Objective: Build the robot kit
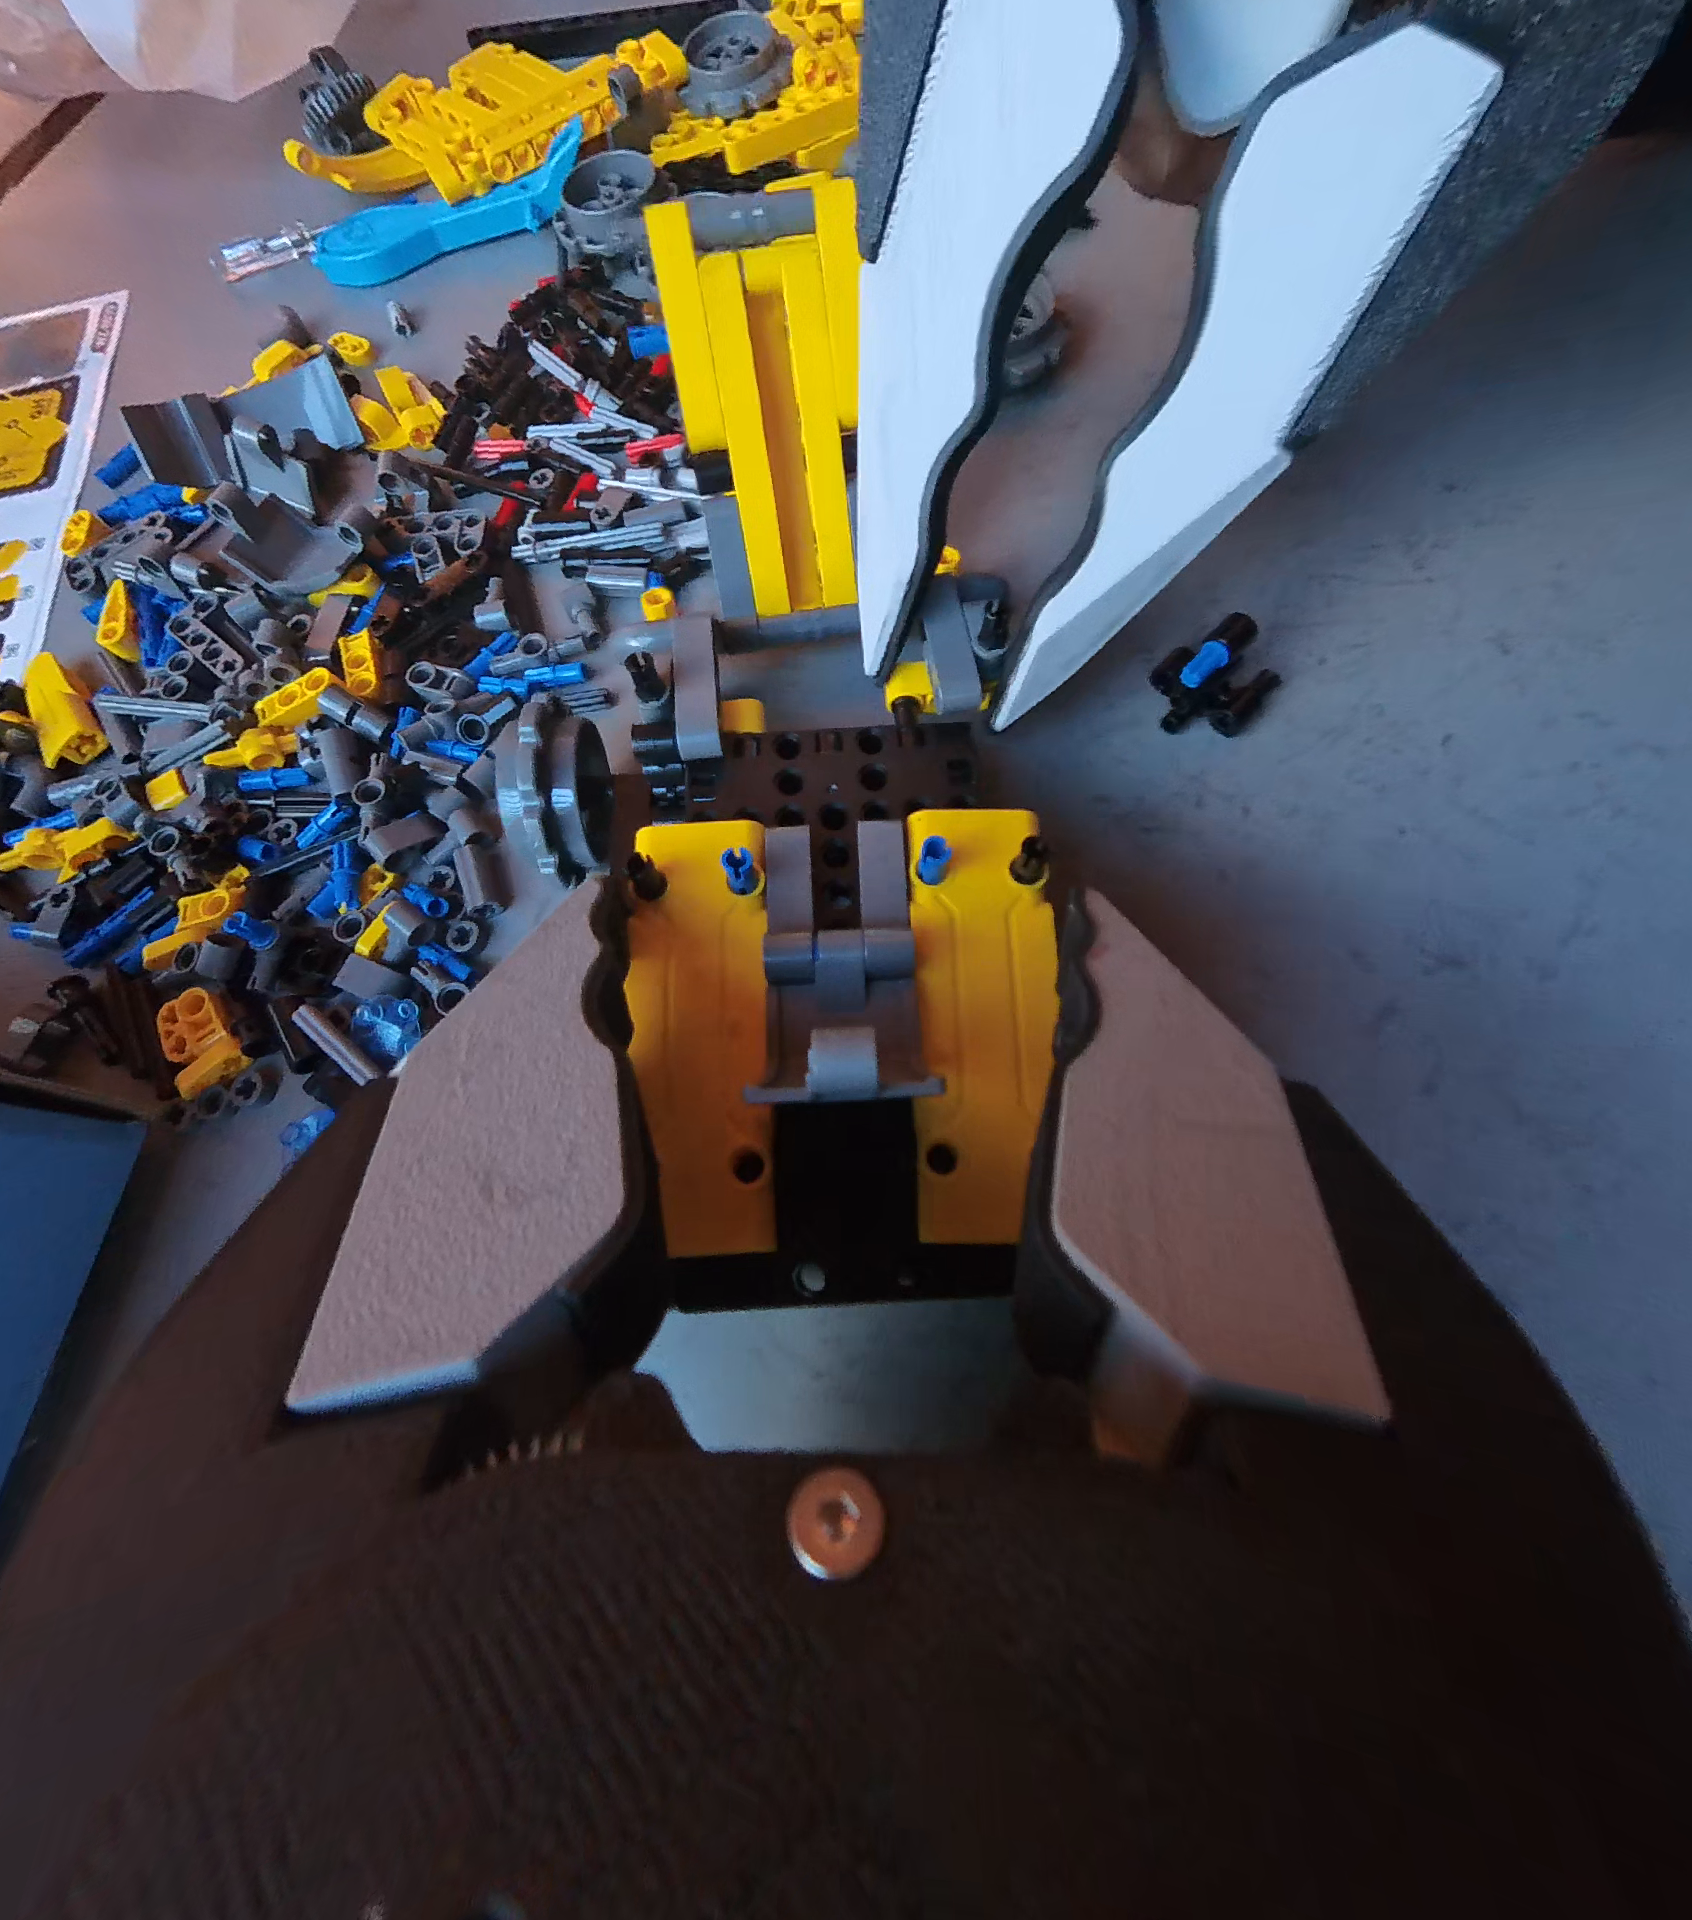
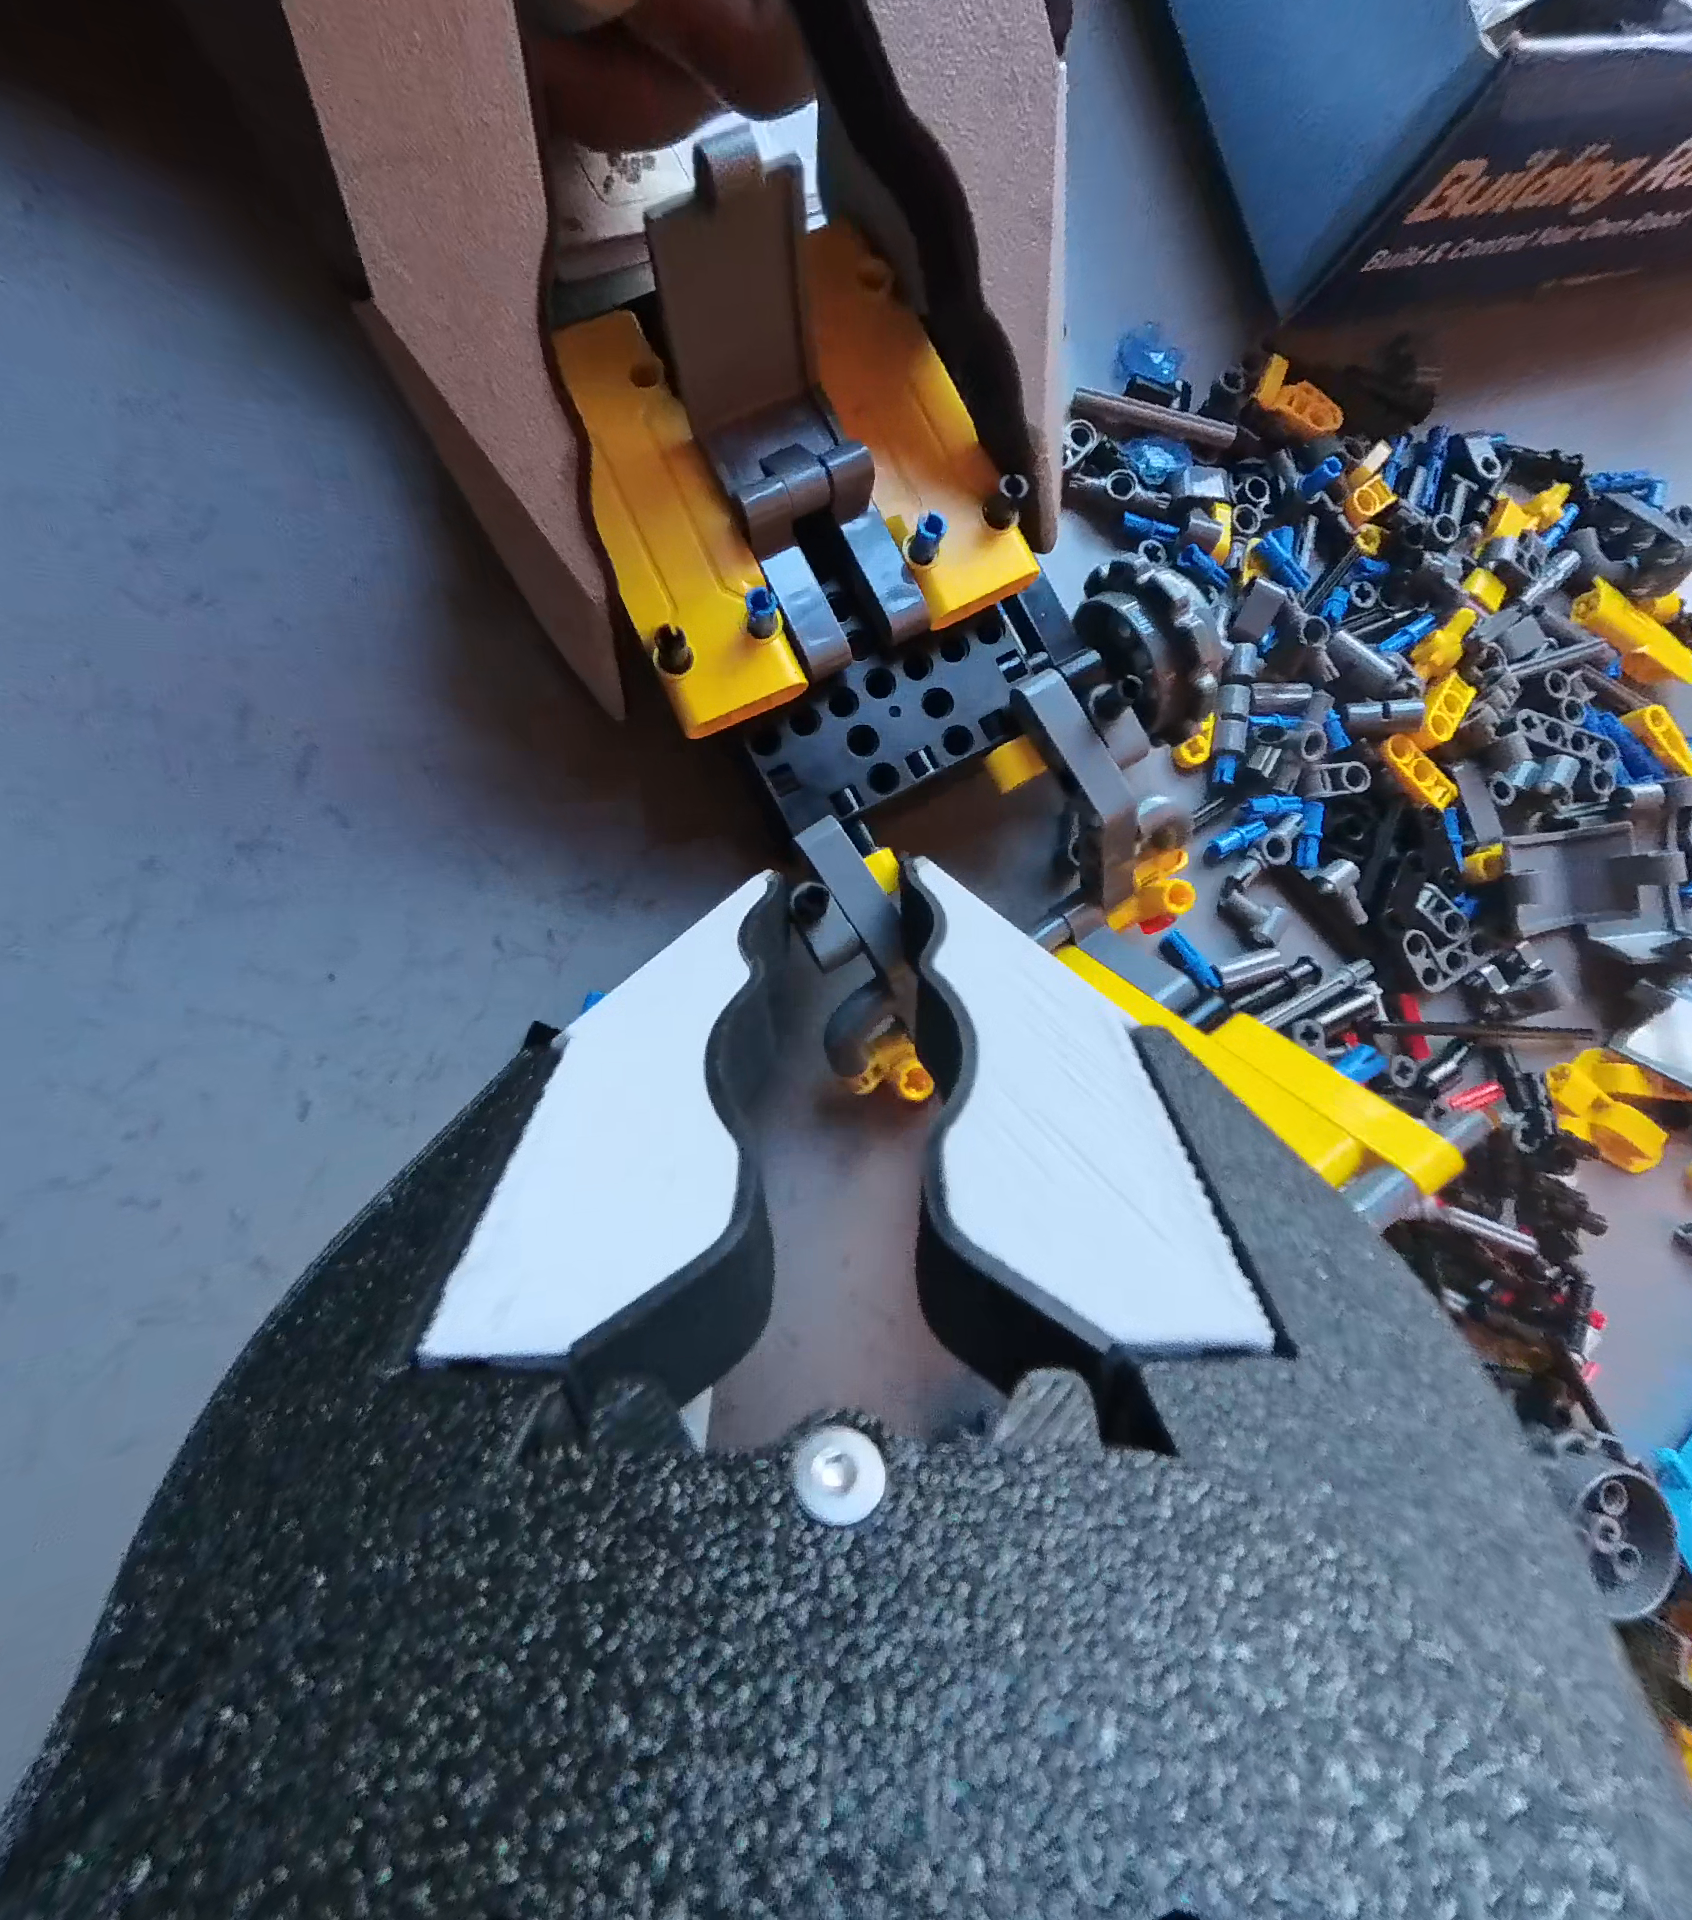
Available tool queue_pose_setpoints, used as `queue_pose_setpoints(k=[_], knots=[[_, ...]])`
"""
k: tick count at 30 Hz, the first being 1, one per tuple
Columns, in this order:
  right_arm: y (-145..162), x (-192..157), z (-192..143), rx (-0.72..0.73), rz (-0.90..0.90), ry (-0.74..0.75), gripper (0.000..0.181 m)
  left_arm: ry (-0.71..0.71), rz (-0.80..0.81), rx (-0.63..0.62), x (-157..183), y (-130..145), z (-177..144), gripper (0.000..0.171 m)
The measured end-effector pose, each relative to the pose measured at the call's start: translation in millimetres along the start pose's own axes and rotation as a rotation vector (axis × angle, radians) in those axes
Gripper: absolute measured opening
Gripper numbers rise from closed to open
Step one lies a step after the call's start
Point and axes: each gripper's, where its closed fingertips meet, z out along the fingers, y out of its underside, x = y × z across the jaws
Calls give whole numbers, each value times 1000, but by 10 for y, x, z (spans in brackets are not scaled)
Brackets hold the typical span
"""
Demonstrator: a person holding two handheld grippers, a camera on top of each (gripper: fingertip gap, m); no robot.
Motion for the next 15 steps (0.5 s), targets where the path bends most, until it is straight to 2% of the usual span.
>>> queue_pose_setpoints(k=[9, 15], knots=[[-9, 57, -28, -26, 72, 2, 23, -17, -10, 0, -8, -6, 8, 80], [58, 38, -65, -122, 0, -40, 28, -13, -7, 1, -1, -6, 6, 80]])
